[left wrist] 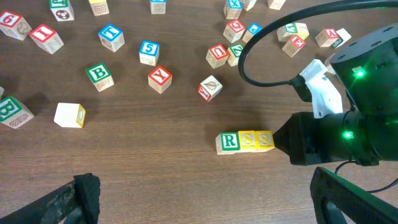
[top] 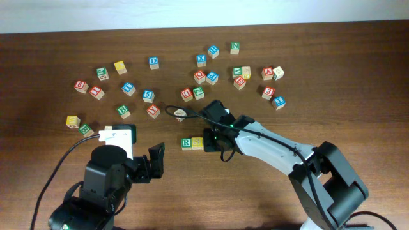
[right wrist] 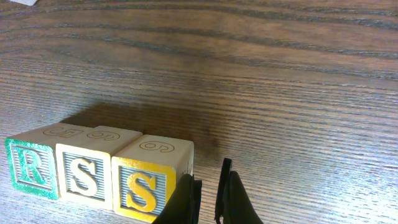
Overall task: Spell out RSS
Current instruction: 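Open the right gripper and retract it from the blocks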
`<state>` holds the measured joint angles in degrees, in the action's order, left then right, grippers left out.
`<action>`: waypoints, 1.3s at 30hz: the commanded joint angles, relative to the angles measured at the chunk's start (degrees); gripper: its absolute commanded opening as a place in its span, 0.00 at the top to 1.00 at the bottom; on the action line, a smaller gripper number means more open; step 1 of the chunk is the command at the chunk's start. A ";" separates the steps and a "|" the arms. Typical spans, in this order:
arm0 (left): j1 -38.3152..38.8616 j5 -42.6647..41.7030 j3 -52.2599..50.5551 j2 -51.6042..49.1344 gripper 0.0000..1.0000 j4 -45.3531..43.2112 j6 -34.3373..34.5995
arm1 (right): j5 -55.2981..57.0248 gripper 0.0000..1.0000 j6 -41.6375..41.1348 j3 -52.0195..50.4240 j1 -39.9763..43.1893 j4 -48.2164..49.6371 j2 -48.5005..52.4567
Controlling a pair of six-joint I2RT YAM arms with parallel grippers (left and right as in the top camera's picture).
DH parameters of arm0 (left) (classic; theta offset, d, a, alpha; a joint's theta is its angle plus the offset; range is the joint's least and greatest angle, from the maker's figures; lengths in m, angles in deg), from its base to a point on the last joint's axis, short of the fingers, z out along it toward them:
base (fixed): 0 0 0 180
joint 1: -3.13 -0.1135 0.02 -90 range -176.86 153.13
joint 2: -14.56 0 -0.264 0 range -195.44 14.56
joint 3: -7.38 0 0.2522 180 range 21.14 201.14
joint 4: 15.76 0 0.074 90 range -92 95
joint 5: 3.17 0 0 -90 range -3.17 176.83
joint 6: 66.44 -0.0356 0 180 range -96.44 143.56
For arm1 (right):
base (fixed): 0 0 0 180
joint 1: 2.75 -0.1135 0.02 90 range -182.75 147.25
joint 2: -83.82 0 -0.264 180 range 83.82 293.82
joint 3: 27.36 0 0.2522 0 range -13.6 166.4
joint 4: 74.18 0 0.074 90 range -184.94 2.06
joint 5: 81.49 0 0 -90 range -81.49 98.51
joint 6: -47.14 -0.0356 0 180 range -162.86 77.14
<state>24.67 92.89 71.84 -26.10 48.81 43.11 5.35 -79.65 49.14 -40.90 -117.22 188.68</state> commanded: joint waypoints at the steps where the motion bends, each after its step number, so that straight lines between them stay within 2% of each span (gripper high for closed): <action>1: 0.07 0.39 0.68 0.13 0.00 -0.11 0.15 | -0.79 0.96 0.39 -0.50 -0.52 0.24 0.59; 5: 0.07 0.39 0.68 0.13 0.01 -0.11 0.15 | 1.88 0.96 1.01 0.02 0.42 -2.25 0.26; 10: 0.07 0.42 0.68 0.13 0.01 -0.11 0.15 | 2.97 0.96 5.86 5.66 6.49 -17.31 -8.85; 14: 0.07 0.42 0.68 0.13 0.01 -0.11 0.13 | 4.66 0.96 7.72 6.38 8.35 -25.27 -25.38; 19: 0.07 0.39 0.68 0.13 0.01 -0.11 0.15 | 9.27 0.96 7.61 4.85 8.55 -37.57 -51.78; 21: 0.07 0.42 0.68 0.13 0.01 -0.11 0.15 | 9.33 0.96 6.69 0.31 8.57 -39.69 -60.96; 24: 0.07 0.42 0.68 0.13 0.01 -0.11 0.15 | 7.82 0.96 0.24 -12.55 8.57 -39.91 -76.65; 25: 0.07 0.42 0.68 0.13 0.00 -0.11 0.15 | 7.19 0.76 -1.95 -15.08 8.57 -39.91 -80.30; 26: 0.07 0.39 0.68 0.13 0.01 -0.11 0.15 | 6.16 0.30 -4.00 -16.85 8.57 -39.93 -83.80; 27: 0.07 0.39 0.68 0.13 0.01 -0.11 0.15 | 6.10 0.02 -5.11 -17.14 8.57 -39.98 -84.91; 35: 0.07 0.39 0.68 0.13 0.01 -0.11 0.15 | 4.00 0.02 -5.84 -17.16 8.57 -41.90 -86.62; 37: 0.07 0.39 0.68 0.13 0.01 -0.11 0.15 | 10.25 0.02 -5.33 -17.16 8.57 -41.62 -86.62; 38: 0.07 0.42 0.68 0.13 0.00 -0.11 0.15 | 12.37 0.02 -3.63 -17.16 8.57 -40.79 -86.62; 39: 0.07 0.39 0.68 0.13 0.00 -0.11 0.15 | 12.90 0.02 3.26 -17.22 8.57 -38.07 -86.62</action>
<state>24.67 92.89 71.88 -26.10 48.81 43.09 12.85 -84.61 32.29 -32.50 -158.48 102.46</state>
